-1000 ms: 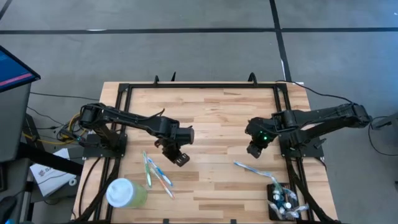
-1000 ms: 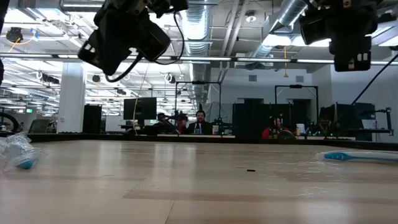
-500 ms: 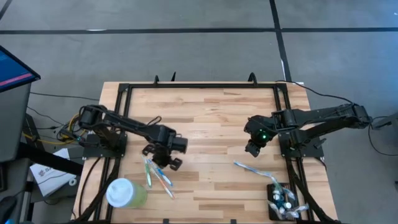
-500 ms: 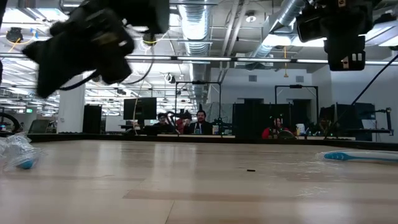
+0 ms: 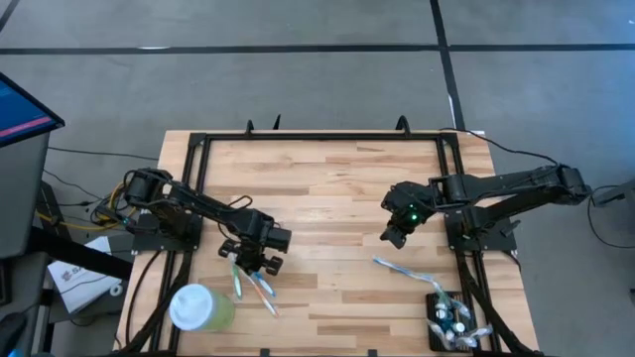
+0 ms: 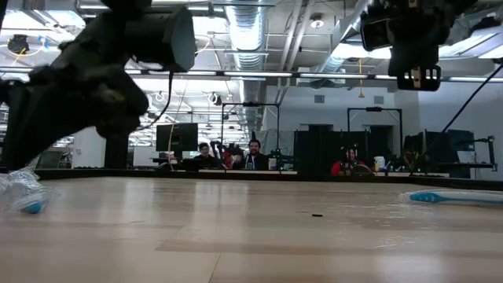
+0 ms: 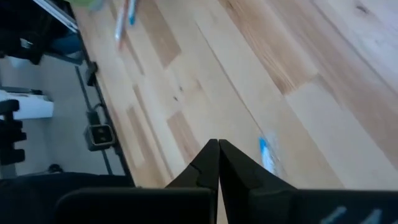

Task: Pick & Place toothbrushing station
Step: Put the left blue toothbrush into the black organizer

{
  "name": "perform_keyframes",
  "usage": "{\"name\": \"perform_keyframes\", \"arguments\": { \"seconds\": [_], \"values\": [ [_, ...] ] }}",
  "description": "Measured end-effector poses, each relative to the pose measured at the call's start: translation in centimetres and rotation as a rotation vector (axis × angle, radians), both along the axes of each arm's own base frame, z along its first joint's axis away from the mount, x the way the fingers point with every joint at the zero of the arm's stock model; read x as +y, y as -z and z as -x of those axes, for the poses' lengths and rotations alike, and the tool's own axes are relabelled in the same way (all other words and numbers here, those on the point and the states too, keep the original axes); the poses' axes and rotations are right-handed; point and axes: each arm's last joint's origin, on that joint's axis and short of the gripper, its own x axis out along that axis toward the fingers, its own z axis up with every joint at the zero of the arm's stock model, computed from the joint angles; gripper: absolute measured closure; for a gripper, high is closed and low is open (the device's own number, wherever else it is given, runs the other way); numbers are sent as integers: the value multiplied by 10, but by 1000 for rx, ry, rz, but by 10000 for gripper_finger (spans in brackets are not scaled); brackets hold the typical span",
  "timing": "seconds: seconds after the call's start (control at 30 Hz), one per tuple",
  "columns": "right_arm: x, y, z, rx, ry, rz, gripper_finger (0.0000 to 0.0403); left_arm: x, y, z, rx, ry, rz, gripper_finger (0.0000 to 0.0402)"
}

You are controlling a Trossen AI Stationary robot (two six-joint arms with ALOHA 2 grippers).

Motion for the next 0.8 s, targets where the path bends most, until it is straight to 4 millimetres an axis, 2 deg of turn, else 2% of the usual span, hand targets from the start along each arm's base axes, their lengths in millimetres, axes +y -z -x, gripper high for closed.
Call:
{"name": "perform_keyframes", "arguments": {
  "seconds": [0.3, 0.4, 0.63, 0.7, 0.8],
  "values": [
    [1, 2, -5, -3, -17, -20, 403, 8, 23, 18, 40, -15, -26, 400],
    [0, 2, -5, -3, -10, -20, 403, 11, 27, 16, -17, 15, -58, 400],
    [-1, 1, -6, -21, -11, -17, 403, 13, 22, -3, -289, 202, -141, 400],
    [-1, 0, -7, -30, -11, -17, 403, 14, 16, -8, -369, 275, -233, 401],
    [-1, 0, -7, -37, -12, -15, 403, 18, 1, -15, -444, 278, -349, 401]
  ]
}}
